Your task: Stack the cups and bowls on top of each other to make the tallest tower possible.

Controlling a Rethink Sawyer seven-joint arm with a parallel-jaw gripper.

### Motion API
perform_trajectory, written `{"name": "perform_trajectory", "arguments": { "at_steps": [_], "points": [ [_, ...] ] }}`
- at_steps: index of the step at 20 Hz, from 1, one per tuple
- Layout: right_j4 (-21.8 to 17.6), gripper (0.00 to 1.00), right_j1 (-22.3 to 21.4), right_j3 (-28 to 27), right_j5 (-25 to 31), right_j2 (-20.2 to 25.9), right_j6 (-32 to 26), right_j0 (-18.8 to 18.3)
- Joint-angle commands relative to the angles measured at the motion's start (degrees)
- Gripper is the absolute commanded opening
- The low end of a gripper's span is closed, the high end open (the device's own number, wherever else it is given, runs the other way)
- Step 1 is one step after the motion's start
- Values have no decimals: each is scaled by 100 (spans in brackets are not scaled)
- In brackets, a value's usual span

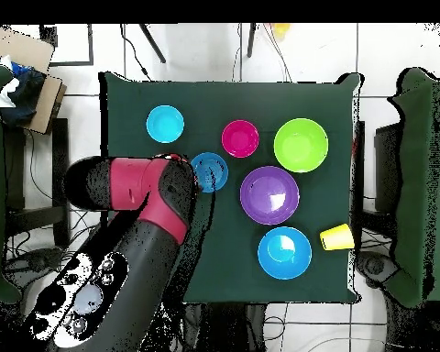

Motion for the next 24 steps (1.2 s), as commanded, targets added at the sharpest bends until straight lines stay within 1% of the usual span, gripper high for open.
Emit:
{"name": "perform_trajectory", "arguments": {
  "at_steps": [1, 10, 15, 24],
  "points": [
    [-596, 100, -37, 472, -466, 1116, -1008, -243],
    [-917, 100, -116, 740, -952, 1312, -849, -389],
    [-1025, 100, -93, 796, -1120, 1359, -678, -398],
    [-1236, 100, -135, 879, -1276, 1438, -604, -459]
  ]
}}
